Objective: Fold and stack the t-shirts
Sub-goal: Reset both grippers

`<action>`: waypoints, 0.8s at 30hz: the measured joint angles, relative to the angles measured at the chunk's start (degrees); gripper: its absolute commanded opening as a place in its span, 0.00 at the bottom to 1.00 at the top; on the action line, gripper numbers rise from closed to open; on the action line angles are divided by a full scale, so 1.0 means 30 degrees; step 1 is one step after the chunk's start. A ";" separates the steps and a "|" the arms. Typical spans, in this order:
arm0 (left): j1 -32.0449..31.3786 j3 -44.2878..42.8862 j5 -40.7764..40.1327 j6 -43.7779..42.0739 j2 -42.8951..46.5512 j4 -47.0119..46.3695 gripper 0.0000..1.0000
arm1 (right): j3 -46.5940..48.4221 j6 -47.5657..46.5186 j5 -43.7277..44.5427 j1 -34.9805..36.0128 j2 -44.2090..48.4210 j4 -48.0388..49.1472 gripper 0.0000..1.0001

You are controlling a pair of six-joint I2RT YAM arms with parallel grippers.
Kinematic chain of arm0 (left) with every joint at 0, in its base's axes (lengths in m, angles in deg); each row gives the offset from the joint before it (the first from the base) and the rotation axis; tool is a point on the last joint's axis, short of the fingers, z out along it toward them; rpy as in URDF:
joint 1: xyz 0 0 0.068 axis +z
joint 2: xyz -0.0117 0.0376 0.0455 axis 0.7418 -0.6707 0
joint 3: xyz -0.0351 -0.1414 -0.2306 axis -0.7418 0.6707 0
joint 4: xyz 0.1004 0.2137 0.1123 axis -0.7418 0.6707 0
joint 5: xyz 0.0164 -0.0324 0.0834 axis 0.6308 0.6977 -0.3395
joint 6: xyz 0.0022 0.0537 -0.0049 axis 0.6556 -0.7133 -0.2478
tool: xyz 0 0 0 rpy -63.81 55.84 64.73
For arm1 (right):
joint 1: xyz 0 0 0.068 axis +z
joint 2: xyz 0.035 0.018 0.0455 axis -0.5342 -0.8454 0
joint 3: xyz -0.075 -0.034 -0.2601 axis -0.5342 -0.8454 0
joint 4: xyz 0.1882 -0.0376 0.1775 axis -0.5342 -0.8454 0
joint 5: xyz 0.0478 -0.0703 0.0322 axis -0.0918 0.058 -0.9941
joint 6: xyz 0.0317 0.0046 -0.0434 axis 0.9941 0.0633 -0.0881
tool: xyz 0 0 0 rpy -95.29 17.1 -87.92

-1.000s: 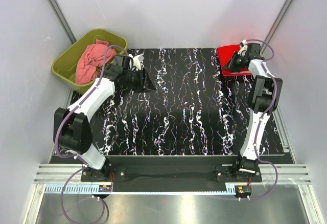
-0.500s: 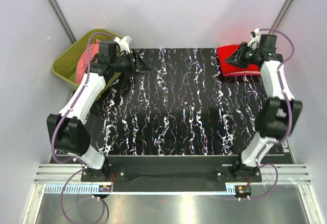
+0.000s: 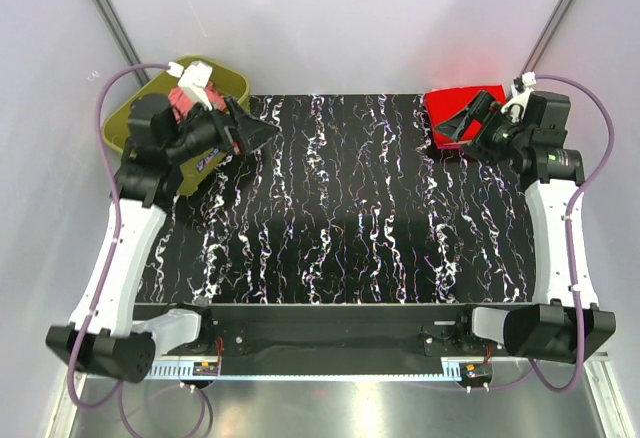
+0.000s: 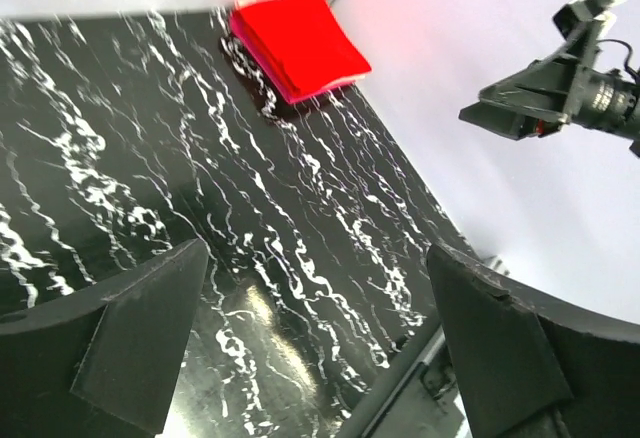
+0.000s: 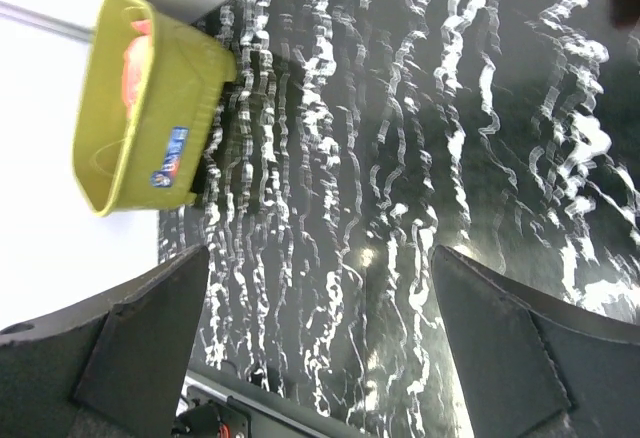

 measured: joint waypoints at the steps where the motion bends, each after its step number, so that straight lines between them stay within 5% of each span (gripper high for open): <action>1: 0.0000 0.0299 -0.0146 -0.0197 0.0634 0.0000 0.99 | -0.0007 0.0015 0.0328 0.0000 0.0146 -0.0386 1.00; 10: 0.0000 0.2317 -0.1049 -0.0998 0.2200 0.0896 0.99 | 0.0576 -0.0138 0.2987 -0.0015 0.1370 -0.3555 1.00; 24: 0.0000 0.2616 -0.1778 -0.2025 0.2856 0.2113 0.99 | -0.0721 -0.0160 0.3359 -0.0015 0.2841 -0.3767 1.00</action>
